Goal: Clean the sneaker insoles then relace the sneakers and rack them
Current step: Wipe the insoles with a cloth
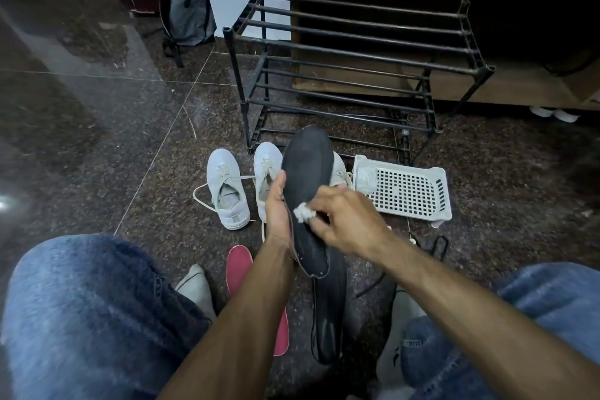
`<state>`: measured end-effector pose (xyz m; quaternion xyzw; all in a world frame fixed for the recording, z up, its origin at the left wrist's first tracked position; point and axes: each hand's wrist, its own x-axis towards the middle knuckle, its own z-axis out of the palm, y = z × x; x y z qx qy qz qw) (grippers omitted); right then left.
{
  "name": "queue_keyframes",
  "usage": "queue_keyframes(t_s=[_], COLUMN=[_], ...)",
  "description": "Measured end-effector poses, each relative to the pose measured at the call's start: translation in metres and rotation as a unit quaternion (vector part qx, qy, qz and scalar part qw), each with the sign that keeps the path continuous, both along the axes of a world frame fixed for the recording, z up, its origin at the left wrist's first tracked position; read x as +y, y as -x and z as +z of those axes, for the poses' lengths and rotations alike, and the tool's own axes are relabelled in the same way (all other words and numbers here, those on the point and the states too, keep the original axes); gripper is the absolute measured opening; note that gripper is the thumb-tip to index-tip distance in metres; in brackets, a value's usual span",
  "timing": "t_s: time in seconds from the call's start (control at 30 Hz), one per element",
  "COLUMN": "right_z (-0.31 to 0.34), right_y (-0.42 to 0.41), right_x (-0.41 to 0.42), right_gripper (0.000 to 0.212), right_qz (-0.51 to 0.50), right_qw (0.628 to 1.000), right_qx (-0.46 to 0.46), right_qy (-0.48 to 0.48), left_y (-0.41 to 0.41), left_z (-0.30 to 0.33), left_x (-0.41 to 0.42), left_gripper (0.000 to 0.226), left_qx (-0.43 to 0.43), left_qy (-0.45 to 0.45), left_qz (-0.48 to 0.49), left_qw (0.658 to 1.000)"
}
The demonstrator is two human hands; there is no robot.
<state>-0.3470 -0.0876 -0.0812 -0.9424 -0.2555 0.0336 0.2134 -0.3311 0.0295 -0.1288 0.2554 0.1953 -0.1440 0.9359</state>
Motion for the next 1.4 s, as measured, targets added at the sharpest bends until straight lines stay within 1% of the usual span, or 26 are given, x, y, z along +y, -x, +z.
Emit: queue_keyframes(t_s=[0.07, 0.1, 0.17, 0.23, 0.27, 0.3, 0.37, 0.4, 0.43, 0.5, 0.57, 0.63, 0.7, 0.77, 0.87, 0.93, 0.97, 1.07, 1.1, 1.13, 1.2, 1.27, 1.3, 1.33, 1.4], right_z=[0.003, 0.004, 0.007, 0.009, 0.008, 0.009, 0.015, 0.017, 0.017, 0.018, 0.016, 0.014, 0.017, 0.02, 0.023, 0.024, 0.022, 0.021, 0.02, 0.019, 0.018, 0.021, 0.022, 0.023, 0.024], right_y=[-0.013, -0.013, 0.006, 0.032, 0.031, 0.021, -0.006, -0.014, -0.015, 0.005, 0.033, 0.029, 0.007, -0.004, 0.019, 0.036, 0.034, 0.003, -0.003, -0.003, 0.014, 0.038, 0.04, 0.034, 0.01], right_x=[-0.003, -0.003, 0.0, 0.001, 0.0, -0.001, -0.005, -0.006, -0.006, 0.0, 0.003, 0.0, -0.003, -0.005, -0.002, -0.005, -0.008, -0.013, -0.013, -0.012, -0.008, -0.006, -0.006, -0.007, -0.007], right_gripper=[0.021, 0.02, 0.02, 0.027, 0.03, 0.031, 0.025, 0.022, 0.021, 0.023, 0.03, 0.033, 0.027, 0.021, 0.017, 0.016, 0.017, 0.019, 0.02, 0.021, 0.022, 0.023, 0.023, 0.023, 0.021], right_qz=[-0.029, -0.023, 0.02, 0.048, 0.045, 0.022, -0.048, -0.057, -0.045, 0.013, 0.063, 0.054, 0.0, -0.018, 0.048, 0.082, 0.077, -0.013, -0.025, -0.019, 0.024, 0.067, 0.069, 0.059, 0.001], right_qw=[0.999, 1.0, 1.0, 0.998, 0.998, 0.999, 0.998, 0.997, 0.997, 0.999, 0.998, 0.999, 0.999, 0.998, 0.998, 0.997, 0.997, 0.997, 0.997, 0.997, 0.998, 0.997, 0.998, 0.998, 0.999], right_qx=[-0.011, -0.011, -0.002, 0.007, -0.002, -0.02, -0.049, -0.055, -0.055, -0.034, -0.002, -0.004, -0.034, -0.054, -0.029, -0.008, -0.016, -0.069, -0.071, -0.068, -0.05, -0.022, -0.011, -0.017, -0.041], right_qy=[0.012, 0.011, -0.013, -0.035, -0.037, -0.027, 0.007, 0.011, 0.005, -0.016, -0.025, -0.002, 0.026, 0.031, -0.002, 0.002, 0.014, 0.026, 0.03, 0.034, 0.01, -0.003, 0.005, 0.015, 0.025], left_y=[0.003, 0.003, 0.001, -0.001, -0.001, -0.004, -0.005, -0.004, -0.003, -0.002, 0.0, -0.001, -0.001, -0.002, -0.001, 0.0, 0.0, 0.001, 0.002, 0.002, 0.002, 0.001, 0.0, 0.001, -0.003], left_z=[0.001, 0.001, 0.002, 0.005, 0.006, 0.006, 0.009, 0.011, 0.01, 0.01, 0.012, 0.01, 0.007, 0.006, 0.012, 0.018, 0.019, 0.016, 0.016, 0.016, 0.015, 0.015, 0.014, 0.014, 0.012], left_x=[-0.006, -0.006, 0.0, 0.005, 0.004, 0.001, -0.008, -0.012, -0.012, -0.005, 0.003, 0.002, -0.004, -0.008, -0.003, -0.001, -0.003, -0.014, -0.017, -0.016, -0.011, -0.004, -0.005, -0.007, -0.009], left_gripper=[0.054, 0.056, 0.057, 0.062, 0.062, 0.058, 0.053, 0.051, 0.05, 0.051, 0.059, 0.06, 0.051, 0.048, 0.056, 0.065, 0.065, 0.05, 0.05, 0.052, 0.055, 0.063, 0.066, 0.065, 0.052], left_qx=[-0.007, -0.01, -0.014, -0.009, -0.01, -0.011, -0.019, -0.018, -0.015, -0.013, -0.01, -0.005, -0.001, -0.004, -0.004, 0.003, 0.01, 0.01, 0.008, 0.007, 0.008, 0.015, 0.02, 0.023, 0.018], left_qy=[-0.019, -0.011, 0.014, 0.032, 0.02, 0.004, -0.023, -0.025, -0.019, -0.003, 0.011, -0.003, -0.018, -0.021, -0.011, -0.006, -0.014, -0.048, -0.052, -0.046, -0.025, 0.002, 0.001, -0.007, -0.033], left_qz=[-0.005, -0.005, -0.015, -0.038, -0.043, -0.035, -0.022, -0.015, -0.009, -0.009, -0.039, -0.048, -0.025, -0.01, -0.027, -0.051, -0.05, -0.026, -0.024, -0.02, -0.022, -0.042, -0.051, -0.053, -0.038], left_qw=[1.0, 1.0, 1.0, 0.999, 0.999, 0.999, 0.999, 0.999, 1.0, 1.0, 0.999, 0.999, 1.0, 1.0, 1.0, 0.999, 0.999, 0.998, 0.998, 0.999, 0.999, 0.999, 0.998, 0.998, 0.999])
